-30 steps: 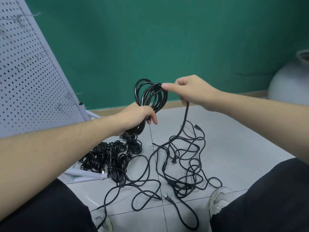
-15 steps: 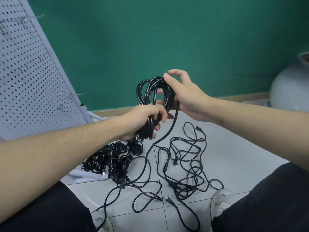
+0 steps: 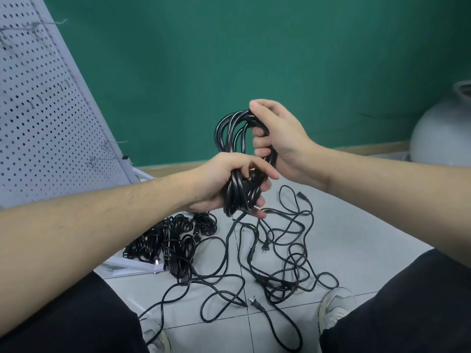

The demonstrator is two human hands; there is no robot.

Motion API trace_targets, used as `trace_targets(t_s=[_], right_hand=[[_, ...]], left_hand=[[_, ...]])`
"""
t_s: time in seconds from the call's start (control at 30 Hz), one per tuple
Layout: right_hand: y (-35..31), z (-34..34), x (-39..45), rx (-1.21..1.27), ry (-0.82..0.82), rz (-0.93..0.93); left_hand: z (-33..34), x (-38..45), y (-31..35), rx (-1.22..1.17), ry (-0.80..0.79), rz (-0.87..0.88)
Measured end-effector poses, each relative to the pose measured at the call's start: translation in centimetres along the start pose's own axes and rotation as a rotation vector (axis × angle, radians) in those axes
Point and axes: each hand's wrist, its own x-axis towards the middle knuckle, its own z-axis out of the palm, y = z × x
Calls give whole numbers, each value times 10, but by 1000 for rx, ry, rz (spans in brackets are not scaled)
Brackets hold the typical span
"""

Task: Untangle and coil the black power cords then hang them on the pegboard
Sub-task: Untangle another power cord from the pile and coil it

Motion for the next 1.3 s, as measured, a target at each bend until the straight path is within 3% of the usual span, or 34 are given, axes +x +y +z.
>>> trace_targets(t_s=[0.2,0.33,0.47,0.53,0.7,0.83,1.03,1.13,1.3], right_hand=[[10,-12,5,50,-70,187],[32,-25,1,-333,-205,311],[46,-28,-11,-885,-642,387],[50,-18,-21,-934,-784,438],[51,-12,-23,-1017,-882,401],[49,-28,-18,-981,-868,513],[33,-55,-11,-1040,-726,494],[25,-56,-9,-967,-666,398],[14,-47,-9,-716,-547,260]], left_hand=[[-6,7,-5,-68,166,74],[-10,7,5,-187,272,189],[-7,6,17,-315,278,242],[-6,6,22,-330,288,264],[-14,9,25,-196,415,302],[-37,5,19,-26,585,243],[-62,-7,11,267,744,107],[-62,-9,10,461,729,46],[-58,-5,2,550,678,-22]])
